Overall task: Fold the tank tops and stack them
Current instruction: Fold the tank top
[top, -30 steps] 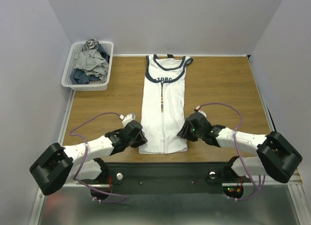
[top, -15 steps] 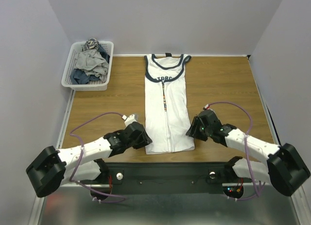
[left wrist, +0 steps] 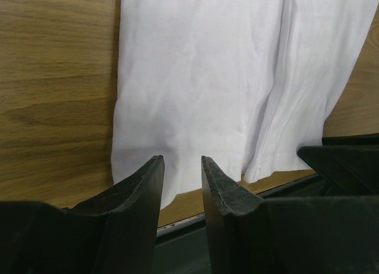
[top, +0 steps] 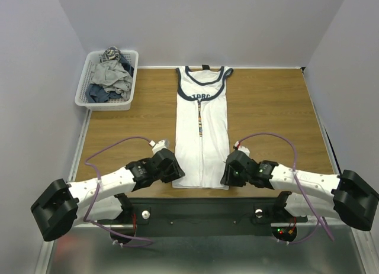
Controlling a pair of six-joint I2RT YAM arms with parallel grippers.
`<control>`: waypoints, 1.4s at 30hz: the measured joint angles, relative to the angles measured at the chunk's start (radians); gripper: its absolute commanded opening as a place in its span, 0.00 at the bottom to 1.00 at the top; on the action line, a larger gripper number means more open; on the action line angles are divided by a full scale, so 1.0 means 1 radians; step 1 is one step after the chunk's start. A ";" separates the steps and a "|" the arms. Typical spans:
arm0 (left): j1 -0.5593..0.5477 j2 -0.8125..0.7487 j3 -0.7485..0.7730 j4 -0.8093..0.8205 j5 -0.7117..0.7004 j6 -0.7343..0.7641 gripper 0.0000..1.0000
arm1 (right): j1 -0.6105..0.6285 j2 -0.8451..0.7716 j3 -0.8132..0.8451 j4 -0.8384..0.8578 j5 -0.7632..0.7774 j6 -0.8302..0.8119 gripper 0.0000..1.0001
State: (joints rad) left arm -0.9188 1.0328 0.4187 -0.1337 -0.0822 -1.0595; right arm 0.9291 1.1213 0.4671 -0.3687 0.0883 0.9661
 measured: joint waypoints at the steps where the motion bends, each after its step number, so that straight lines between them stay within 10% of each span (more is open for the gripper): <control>1: -0.002 0.000 0.000 0.000 0.000 0.000 0.42 | 0.015 -0.001 -0.002 0.003 0.008 0.014 0.38; 8: -0.029 0.000 0.000 -0.028 -0.001 -0.002 0.44 | 0.062 -0.078 -0.033 -0.019 0.043 0.089 0.62; 10: -0.033 -0.007 0.001 -0.064 -0.010 -0.009 0.67 | 0.066 -0.126 -0.038 -0.078 0.053 0.100 0.63; 12: -0.035 -0.024 0.012 -0.127 -0.031 -0.018 0.68 | 0.066 -0.167 -0.039 -0.122 0.059 0.108 0.63; 23: -0.037 -0.082 0.051 -0.277 -0.045 -0.109 0.49 | 0.067 -0.351 -0.105 -0.289 0.065 0.204 0.58; 42: -0.063 -0.061 -0.032 -0.188 0.035 -0.135 0.47 | 0.067 -0.506 -0.093 -0.480 0.142 0.320 0.57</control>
State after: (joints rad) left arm -0.9817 0.9722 0.3870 -0.3222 -0.0475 -1.1946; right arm 0.9962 0.6155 0.3740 -0.8482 0.2298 1.2861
